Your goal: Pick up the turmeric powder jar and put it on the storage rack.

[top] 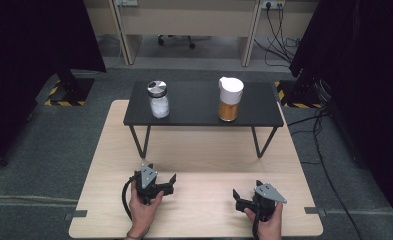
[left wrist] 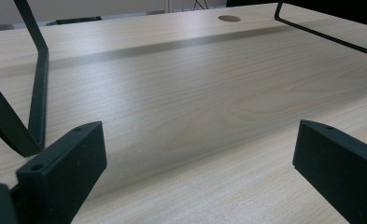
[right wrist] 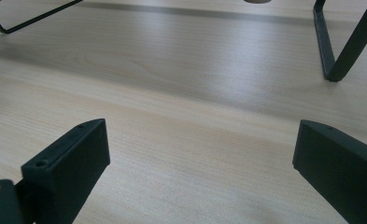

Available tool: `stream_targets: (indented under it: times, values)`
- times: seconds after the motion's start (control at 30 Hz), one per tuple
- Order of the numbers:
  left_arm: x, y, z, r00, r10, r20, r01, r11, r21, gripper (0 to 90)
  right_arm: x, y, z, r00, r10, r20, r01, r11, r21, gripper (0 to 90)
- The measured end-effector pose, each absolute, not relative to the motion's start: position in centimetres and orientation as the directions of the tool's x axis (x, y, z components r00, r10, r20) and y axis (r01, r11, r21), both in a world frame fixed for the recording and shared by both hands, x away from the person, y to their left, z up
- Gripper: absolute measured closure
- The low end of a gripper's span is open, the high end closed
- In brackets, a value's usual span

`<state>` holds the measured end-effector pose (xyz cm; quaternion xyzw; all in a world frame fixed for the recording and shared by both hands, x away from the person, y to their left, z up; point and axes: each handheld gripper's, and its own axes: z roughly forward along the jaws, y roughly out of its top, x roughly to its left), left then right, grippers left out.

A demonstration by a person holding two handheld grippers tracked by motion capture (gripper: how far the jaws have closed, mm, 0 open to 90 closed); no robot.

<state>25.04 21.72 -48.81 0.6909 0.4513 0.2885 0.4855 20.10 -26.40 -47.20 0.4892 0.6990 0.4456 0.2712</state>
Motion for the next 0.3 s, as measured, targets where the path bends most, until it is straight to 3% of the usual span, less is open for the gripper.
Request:
stream_targets:
  times: [0.3]
  values:
    - [25.03, 21.68, -48.77, 0.428, 0.903, -0.033, 0.342, -0.128, 0.931, 2.1, 20.10, -26.47, -47.23, -0.373, 0.926, 0.063, 0.443, 0.118, 0.889, 3.9]
